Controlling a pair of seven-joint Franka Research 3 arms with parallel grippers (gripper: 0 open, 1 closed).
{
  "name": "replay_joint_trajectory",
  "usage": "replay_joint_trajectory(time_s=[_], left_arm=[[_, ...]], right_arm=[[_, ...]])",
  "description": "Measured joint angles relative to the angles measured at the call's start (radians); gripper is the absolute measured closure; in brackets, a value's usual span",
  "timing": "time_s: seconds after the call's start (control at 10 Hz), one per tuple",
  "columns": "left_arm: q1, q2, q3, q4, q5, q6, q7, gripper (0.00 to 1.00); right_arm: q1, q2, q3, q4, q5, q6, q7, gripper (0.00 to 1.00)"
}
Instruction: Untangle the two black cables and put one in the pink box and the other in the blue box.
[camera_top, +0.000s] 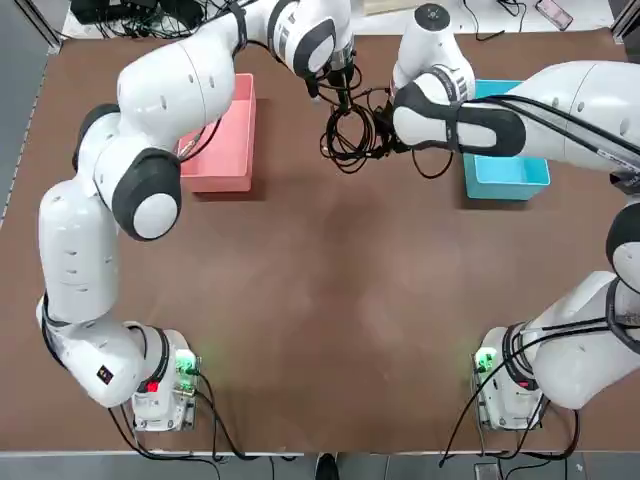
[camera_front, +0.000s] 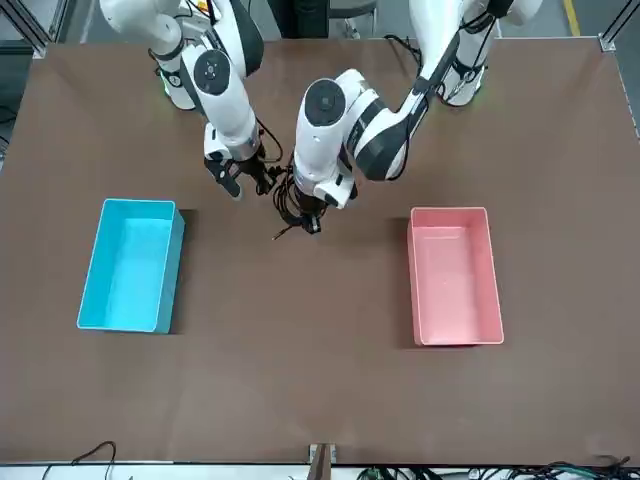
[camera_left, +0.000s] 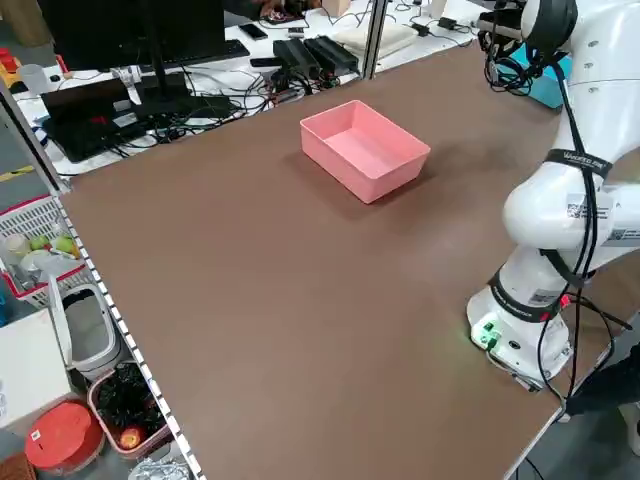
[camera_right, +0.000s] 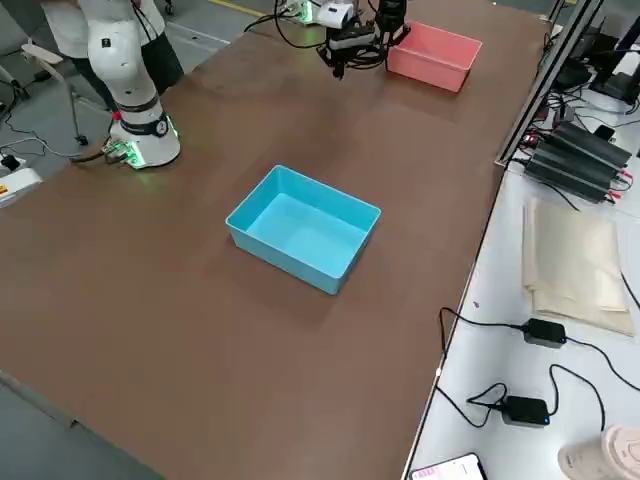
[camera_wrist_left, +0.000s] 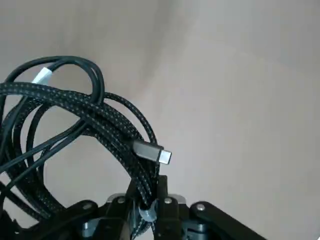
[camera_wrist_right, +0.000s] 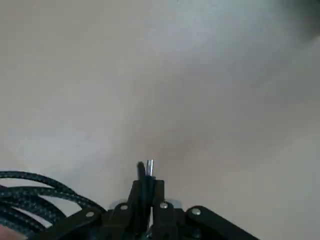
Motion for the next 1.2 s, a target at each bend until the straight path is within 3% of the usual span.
replay_joint_trajectory(time_s=[0.3,0.6,1.0,1.2], left_arm=[[0.0,0.0,0.0,0.0,0.0,-0.005,0.0,0.84],[0.001,0.0,0.002,0.001,0.0,-0.042,0.01,0.84],[0.046,0.001,0.02,0.001,0.0,-0.05,0.071,0.84],[0.109,0.002,0.024,-0.002,0.001,-0.06,0.17,0.84]], right_arm=[[-0.001,0.0,-0.008,0.038,0.0,-0.061,0.0,0.89],[-0.062,-0.003,-0.02,0.16,-0.001,-0.255,-0.079,0.89],[-0.286,-0.009,-0.03,0.341,-0.008,-0.546,-0.4,0.89],[-0.425,-0.011,-0.035,0.371,-0.043,-0.585,-0.609,0.89]])
